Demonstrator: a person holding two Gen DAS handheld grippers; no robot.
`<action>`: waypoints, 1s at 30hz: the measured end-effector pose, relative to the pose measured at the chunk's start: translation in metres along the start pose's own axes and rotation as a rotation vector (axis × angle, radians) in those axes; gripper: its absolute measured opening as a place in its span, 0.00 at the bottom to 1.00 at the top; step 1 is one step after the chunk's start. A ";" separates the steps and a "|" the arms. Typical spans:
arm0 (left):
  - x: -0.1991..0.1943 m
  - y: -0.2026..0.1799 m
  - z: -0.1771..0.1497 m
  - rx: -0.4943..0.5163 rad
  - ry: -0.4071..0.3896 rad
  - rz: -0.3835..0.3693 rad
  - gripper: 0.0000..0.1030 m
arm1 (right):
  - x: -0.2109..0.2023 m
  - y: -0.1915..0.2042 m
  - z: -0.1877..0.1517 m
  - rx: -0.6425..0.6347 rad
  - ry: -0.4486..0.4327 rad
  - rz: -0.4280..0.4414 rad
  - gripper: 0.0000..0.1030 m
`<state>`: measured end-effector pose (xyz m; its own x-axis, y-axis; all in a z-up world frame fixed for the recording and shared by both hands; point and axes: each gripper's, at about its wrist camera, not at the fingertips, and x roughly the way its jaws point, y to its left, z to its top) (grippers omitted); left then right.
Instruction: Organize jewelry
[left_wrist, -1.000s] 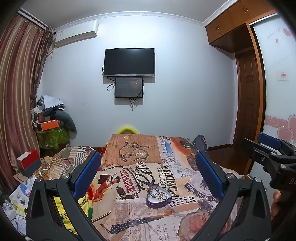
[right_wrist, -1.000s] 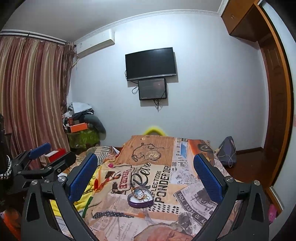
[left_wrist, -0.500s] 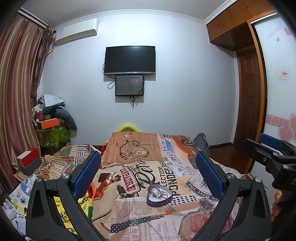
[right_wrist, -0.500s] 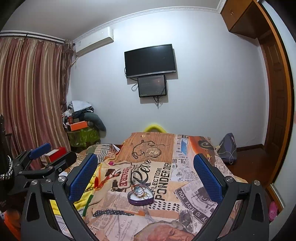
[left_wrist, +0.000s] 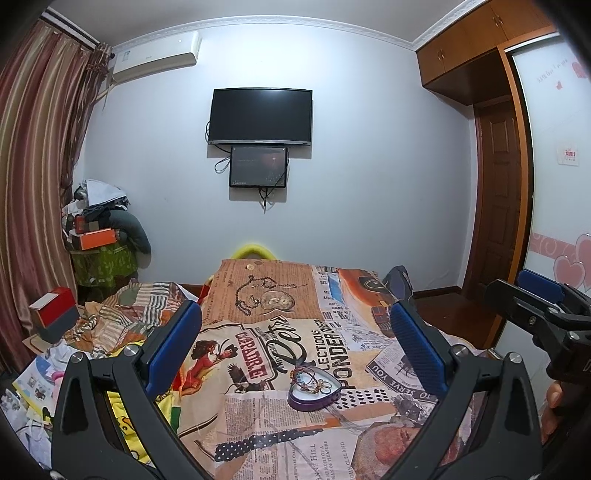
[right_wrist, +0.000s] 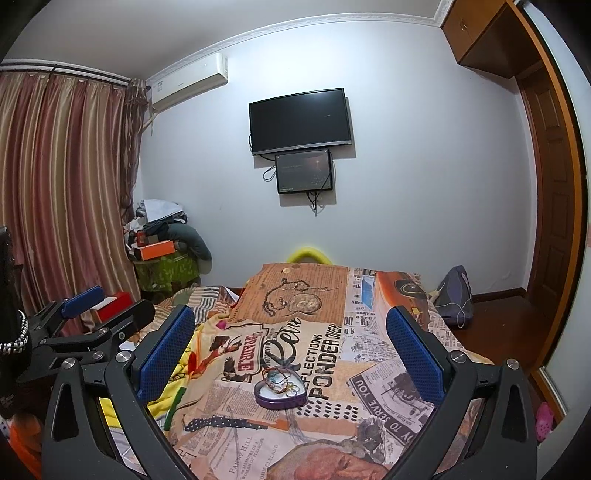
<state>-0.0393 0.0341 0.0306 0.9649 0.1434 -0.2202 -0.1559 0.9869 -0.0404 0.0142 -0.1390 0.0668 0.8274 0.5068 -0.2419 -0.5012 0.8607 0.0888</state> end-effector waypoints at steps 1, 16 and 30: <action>0.000 0.000 0.000 0.000 0.000 0.001 0.99 | 0.000 0.000 0.000 0.001 0.001 0.001 1.00; 0.005 0.003 -0.001 -0.008 0.017 -0.012 0.99 | 0.003 -0.001 -0.001 0.010 0.010 0.000 1.00; 0.007 0.003 0.000 -0.003 0.029 -0.043 0.99 | 0.003 -0.002 -0.003 0.014 0.013 -0.003 1.00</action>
<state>-0.0328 0.0384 0.0285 0.9641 0.0990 -0.2465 -0.1155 0.9919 -0.0537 0.0174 -0.1392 0.0627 0.8255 0.5038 -0.2547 -0.4953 0.8628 0.1013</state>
